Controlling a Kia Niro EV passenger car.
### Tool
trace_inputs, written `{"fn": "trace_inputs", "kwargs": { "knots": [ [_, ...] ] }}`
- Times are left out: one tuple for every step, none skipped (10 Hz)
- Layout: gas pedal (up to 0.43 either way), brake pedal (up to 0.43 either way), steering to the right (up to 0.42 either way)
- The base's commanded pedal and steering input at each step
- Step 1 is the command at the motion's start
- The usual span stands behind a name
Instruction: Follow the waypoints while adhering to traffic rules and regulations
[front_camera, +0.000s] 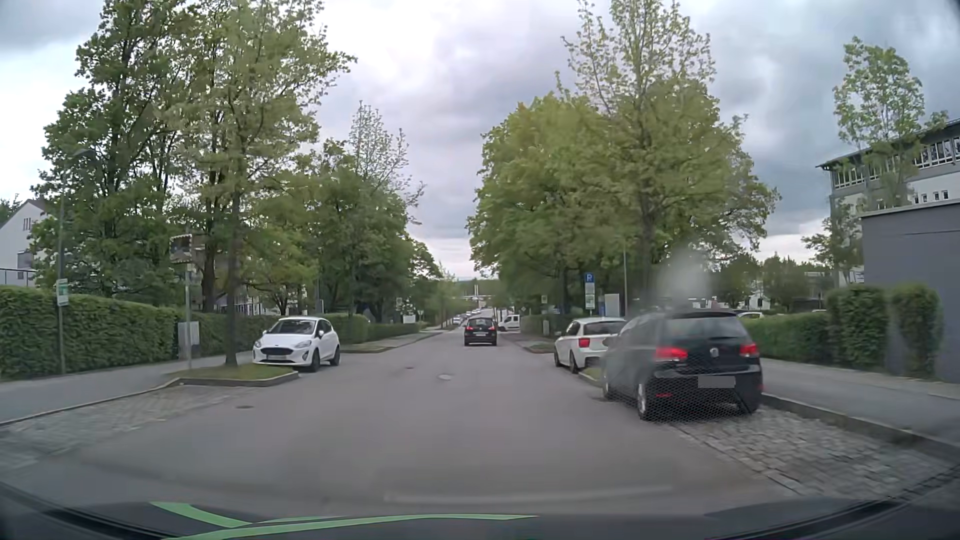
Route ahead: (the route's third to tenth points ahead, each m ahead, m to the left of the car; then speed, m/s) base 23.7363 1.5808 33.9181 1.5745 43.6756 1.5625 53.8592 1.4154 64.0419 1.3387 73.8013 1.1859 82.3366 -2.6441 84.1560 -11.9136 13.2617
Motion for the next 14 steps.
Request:
{"fn": "trace_inputs", "kwargs": {
  "knots": [
    [0.000,0.000,0.000],
    [0.000,0.000,0.000],
    [0.000,0.000,0.000],
    [0.000,0.000,0.001],
    [0.000,0.000,0.002],
    [0.000,0.000,0.002],
    [0.000,0.006,0.002],
    [0.000,0.012,0.003],
    [0.000,0.043,0.004],
    [0.000,0.055,0.004],
    [0.000,0.073,0.004],
    [0.000,0.079,0.004],
    [0.000,0.091,0.004],
    [0.000,0.104,0.004]
  ]
}}
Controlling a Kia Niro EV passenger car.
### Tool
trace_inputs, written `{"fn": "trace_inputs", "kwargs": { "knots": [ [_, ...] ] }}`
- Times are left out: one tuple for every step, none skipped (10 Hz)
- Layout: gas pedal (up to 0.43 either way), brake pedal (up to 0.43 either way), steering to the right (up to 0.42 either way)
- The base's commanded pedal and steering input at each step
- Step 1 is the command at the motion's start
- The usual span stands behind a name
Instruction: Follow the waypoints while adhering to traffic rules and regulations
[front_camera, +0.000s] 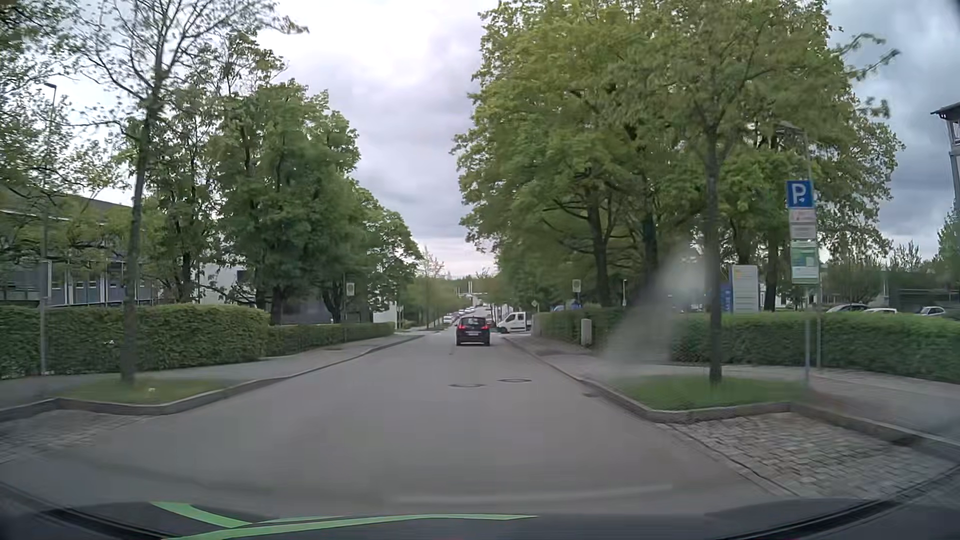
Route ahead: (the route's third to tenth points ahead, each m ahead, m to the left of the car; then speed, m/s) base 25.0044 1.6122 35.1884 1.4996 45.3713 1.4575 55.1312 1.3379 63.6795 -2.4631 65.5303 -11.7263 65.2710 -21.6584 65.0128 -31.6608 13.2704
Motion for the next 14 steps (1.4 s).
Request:
{"fn": "trace_inputs", "kwargs": {
  "knots": [
    [0.000,0.110,0.003],
    [0.000,0.122,0.002],
    [0.000,0.140,0.002],
    [0.000,0.152,0.001],
    [0.000,0.165,0.001],
    [0.000,0.171,0.000],
    [0.000,0.183,0.000],
    [0.000,0.189,-0.001],
    [0.000,0.201,-0.001],
    [0.000,0.207,-0.002],
    [0.000,0.220,-0.003],
    [0.000,0.226,-0.004],
    [0.000,0.226,-0.004],
    [0.000,0.232,-0.004]
  ]
}}
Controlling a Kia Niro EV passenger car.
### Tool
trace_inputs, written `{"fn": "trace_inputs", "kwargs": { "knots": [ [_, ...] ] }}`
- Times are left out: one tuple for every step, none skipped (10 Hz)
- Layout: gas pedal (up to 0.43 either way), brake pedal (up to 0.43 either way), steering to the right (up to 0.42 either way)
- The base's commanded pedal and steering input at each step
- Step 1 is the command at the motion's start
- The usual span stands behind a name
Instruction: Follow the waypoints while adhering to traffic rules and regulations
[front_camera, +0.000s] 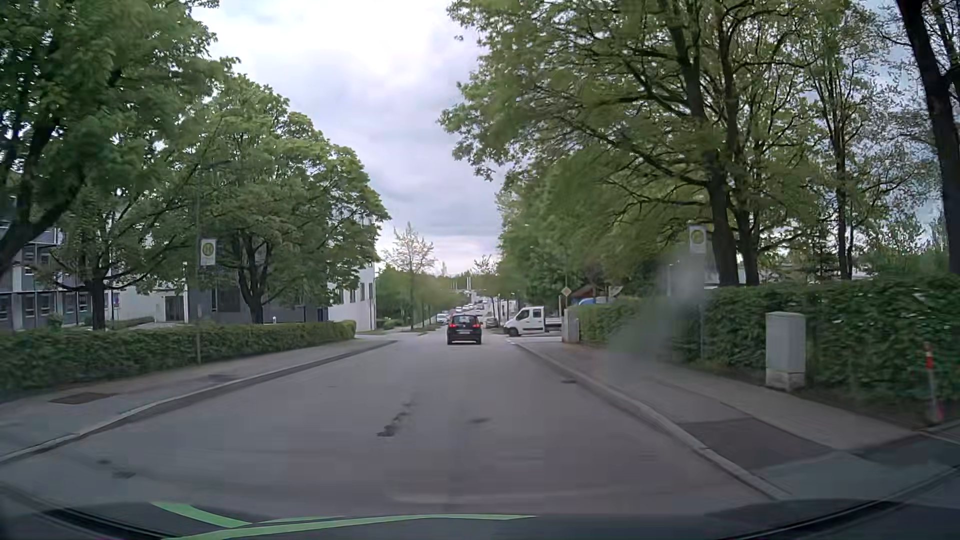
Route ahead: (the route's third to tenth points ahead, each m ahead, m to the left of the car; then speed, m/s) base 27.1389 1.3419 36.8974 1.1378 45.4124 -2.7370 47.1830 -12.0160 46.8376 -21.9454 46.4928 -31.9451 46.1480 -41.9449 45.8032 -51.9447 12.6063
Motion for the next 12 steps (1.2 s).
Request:
{"fn": "trace_inputs", "kwargs": {
  "knots": [
    [0.000,0.232,-0.005],
    [0.000,0.238,-0.004],
    [0.000,0.238,-0.005],
    [0.000,0.244,-0.005],
    [0.000,0.256,-0.004],
    [0.000,0.262,-0.005],
    [0.000,0.274,-0.005],
    [0.000,0.280,-0.004],
    [0.000,0.287,-0.005],
    [0.000,0.293,-0.004],
    [0.000,0.293,-0.003],
    [0.000,0.299,-0.003]
  ]
}}
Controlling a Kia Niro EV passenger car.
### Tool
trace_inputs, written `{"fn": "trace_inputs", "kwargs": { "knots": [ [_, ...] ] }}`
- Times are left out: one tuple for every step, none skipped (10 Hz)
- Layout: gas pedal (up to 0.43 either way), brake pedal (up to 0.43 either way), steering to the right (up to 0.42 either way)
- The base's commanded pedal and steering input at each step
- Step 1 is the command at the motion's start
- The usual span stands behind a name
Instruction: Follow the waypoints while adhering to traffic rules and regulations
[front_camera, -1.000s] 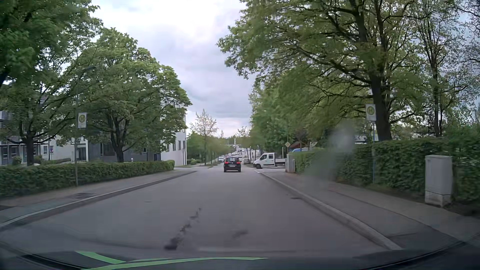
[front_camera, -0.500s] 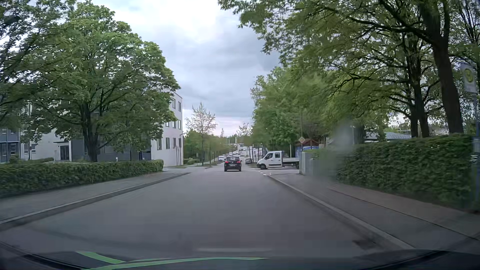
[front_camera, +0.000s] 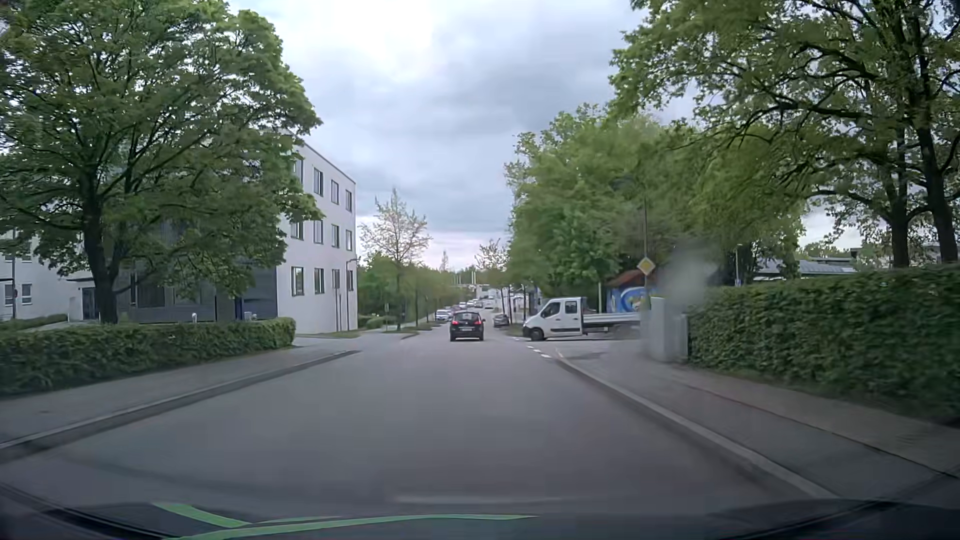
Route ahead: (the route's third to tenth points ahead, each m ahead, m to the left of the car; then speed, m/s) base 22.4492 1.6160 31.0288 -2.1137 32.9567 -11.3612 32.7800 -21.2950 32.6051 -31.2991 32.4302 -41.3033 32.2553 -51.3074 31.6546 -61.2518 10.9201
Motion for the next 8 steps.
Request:
{"fn": "trace_inputs", "kwargs": {
  "knots": [
    [0.000,0.299,-0.002],
    [0.000,0.305,0.000],
    [0.000,0.305,0.000],
    [0.000,0.311,0.001],
    [0.000,0.317,0.003],
    [0.000,0.323,0.007],
    [0.000,0.329,0.009],
    [0.000,0.329,0.010]
  ]
}}
